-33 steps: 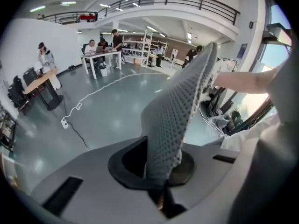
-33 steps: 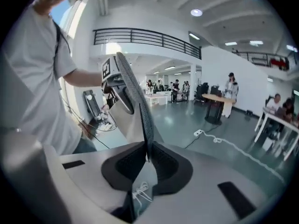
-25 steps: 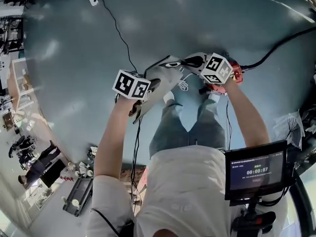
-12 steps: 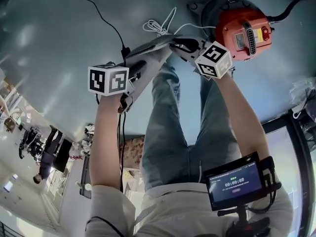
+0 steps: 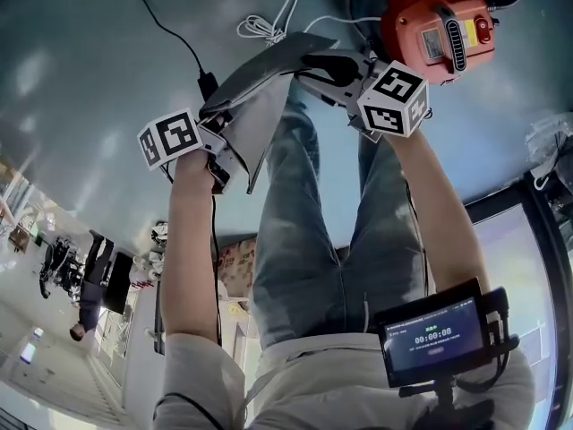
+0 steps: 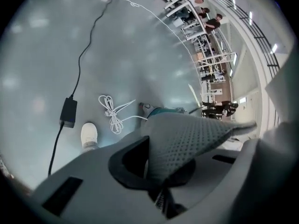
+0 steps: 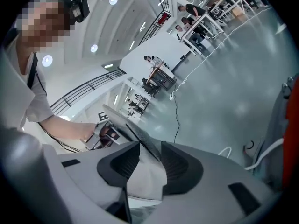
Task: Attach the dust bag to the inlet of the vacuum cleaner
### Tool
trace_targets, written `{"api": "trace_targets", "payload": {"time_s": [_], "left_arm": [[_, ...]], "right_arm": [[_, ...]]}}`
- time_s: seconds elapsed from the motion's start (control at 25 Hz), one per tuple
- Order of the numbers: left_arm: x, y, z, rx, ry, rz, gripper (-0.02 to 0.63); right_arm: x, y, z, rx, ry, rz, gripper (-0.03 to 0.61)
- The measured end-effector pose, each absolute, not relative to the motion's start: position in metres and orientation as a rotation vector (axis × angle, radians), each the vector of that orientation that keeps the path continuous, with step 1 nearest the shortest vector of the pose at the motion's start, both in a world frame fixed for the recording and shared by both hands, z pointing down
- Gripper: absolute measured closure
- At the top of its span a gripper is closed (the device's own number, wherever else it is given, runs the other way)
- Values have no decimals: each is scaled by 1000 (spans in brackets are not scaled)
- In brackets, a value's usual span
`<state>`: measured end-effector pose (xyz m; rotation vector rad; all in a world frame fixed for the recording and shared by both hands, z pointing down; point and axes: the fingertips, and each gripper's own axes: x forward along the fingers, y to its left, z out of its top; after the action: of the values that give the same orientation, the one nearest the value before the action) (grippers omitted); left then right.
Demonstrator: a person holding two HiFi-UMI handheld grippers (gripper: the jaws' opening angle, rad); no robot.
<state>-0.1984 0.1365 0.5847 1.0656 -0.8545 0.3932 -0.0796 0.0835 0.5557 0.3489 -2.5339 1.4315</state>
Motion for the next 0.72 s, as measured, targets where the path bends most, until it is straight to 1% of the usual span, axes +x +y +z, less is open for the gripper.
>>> {"api": "trace_targets", "payload": {"time_s": [0.08,0.16,0.32,0.44,0.48,0.52,0.64,0.72], "left_arm": [[-211,130,591,1000,-911,305,598],[-222,129,596,972,-941,255,598],[-199,143,594,1113,-857,422,598],[-178,151,594,1227,-838,533,597],[-174,157,598,1266,-846,614,597],[-170,164,603,1295,-856,692,597],[-145,186,614,1380,-836,800,597],[-115,197,618,1516,-738,810,597]], "right_arm": [[-79,86,551,315,-2543,1512,442],[-78,87,552,330,-2536,1614,442],[-91,104,566,345,-2441,1720,442],[-98,106,570,467,-2338,1934,441],[-101,105,568,510,-2320,1961,402],[-104,106,564,542,-2321,1938,374],[-113,110,557,620,-2359,1784,374],[-112,114,564,649,-2340,1765,374]]}}
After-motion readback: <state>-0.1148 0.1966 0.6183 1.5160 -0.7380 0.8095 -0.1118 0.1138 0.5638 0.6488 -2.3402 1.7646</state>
